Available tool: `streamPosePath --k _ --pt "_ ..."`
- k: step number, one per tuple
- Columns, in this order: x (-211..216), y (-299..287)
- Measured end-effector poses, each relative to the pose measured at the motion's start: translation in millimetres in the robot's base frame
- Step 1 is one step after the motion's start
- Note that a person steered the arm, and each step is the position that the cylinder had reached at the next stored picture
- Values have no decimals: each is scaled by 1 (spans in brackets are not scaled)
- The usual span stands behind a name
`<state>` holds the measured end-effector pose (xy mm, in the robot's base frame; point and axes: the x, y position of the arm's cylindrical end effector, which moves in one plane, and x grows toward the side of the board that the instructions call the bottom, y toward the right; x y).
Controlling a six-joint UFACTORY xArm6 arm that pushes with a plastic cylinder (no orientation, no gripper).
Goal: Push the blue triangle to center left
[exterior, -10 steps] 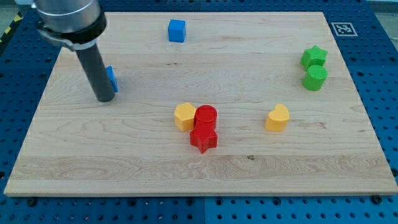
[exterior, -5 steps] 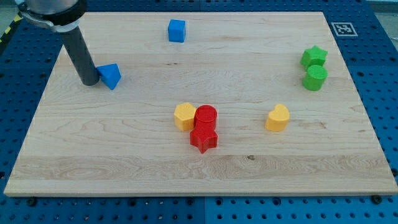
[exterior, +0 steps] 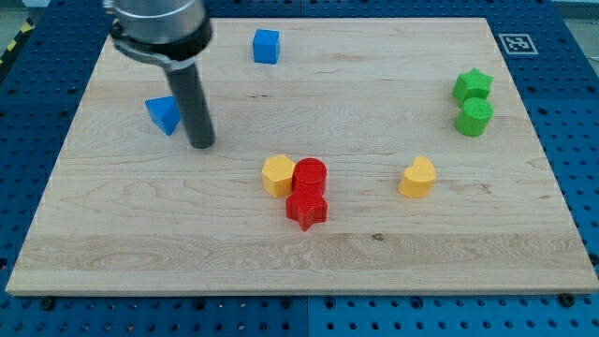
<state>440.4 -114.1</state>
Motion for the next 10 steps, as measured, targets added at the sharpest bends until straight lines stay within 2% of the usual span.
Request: streamPosePath --k 1,2,3,6,10 --pt "0 16" --pt "-5 10" --pt "-7 -24" --pt "-35 -32" --pt "-28 -54"
